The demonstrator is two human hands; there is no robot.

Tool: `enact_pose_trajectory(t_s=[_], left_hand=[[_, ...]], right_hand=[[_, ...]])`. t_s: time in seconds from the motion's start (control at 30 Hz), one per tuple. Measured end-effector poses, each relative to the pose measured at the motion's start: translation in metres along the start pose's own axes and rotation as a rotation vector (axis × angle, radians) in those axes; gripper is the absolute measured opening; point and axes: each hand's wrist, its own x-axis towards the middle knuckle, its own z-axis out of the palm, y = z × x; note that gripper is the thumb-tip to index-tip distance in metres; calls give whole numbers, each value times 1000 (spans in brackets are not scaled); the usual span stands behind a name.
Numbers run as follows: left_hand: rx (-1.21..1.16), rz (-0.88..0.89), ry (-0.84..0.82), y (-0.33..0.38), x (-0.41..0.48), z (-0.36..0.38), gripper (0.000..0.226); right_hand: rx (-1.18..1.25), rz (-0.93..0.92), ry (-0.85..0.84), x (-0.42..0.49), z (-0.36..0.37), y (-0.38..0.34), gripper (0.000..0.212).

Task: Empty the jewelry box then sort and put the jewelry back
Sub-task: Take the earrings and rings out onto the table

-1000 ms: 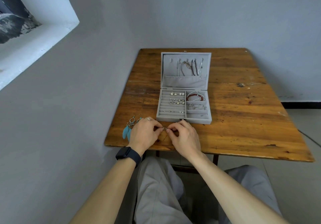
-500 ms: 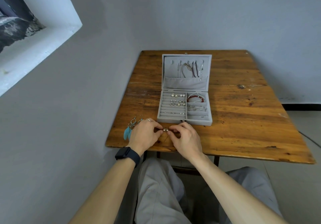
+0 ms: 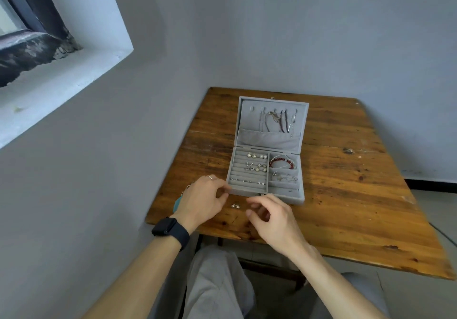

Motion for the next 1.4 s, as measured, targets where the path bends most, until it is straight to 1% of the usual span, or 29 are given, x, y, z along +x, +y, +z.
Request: enact_pose_trajectory(t_s=[0.13, 0.27, 0.37, 0.47, 0.57, 0.73, 0.9, 1.13, 1.2, 1.27, 1.33, 1.4], left_hand=[[-15, 9, 36, 2, 25, -3, 23], [11, 3, 78, 8, 59, 1, 26], [-29, -42, 41, 15, 85, 6, 33], [-89, -81, -25, 21, 107, 11, 35], [-30, -79, -51, 23, 125, 20, 33], [67, -73, 54, 21, 140, 27, 24], [72, -57, 124, 18, 142, 37, 21], [115, -65, 100, 20, 141, 38, 20], [87, -90, 89, 22, 140, 37, 17], [42, -120, 69, 23, 140, 36, 14], [-49, -164, 47, 21, 138, 32, 13], [-169, -203, 52, 18, 136, 25, 12]], right_hand=[[-1, -2, 75, 27, -25, 1, 22], [-77, -12, 131, 71, -35, 14, 18], [-174, -1, 133, 103, -32, 28, 17], [-322, 0, 97, 128, -27, 39, 20], [-467, 7, 79, 146, -21, 46, 25], [-561, 35, 116, 162, -9, 53, 26], [-549, 95, 128, 163, -4, 53, 25], [-481, 129, 86, 163, -7, 51, 22], [-476, 136, 71, 162, -9, 49, 20], [-418, 165, 73, 160, -14, 45, 16], [-325, 188, 89, 156, -23, 41, 12], [-167, 220, 97, 148, -35, 34, 8]])
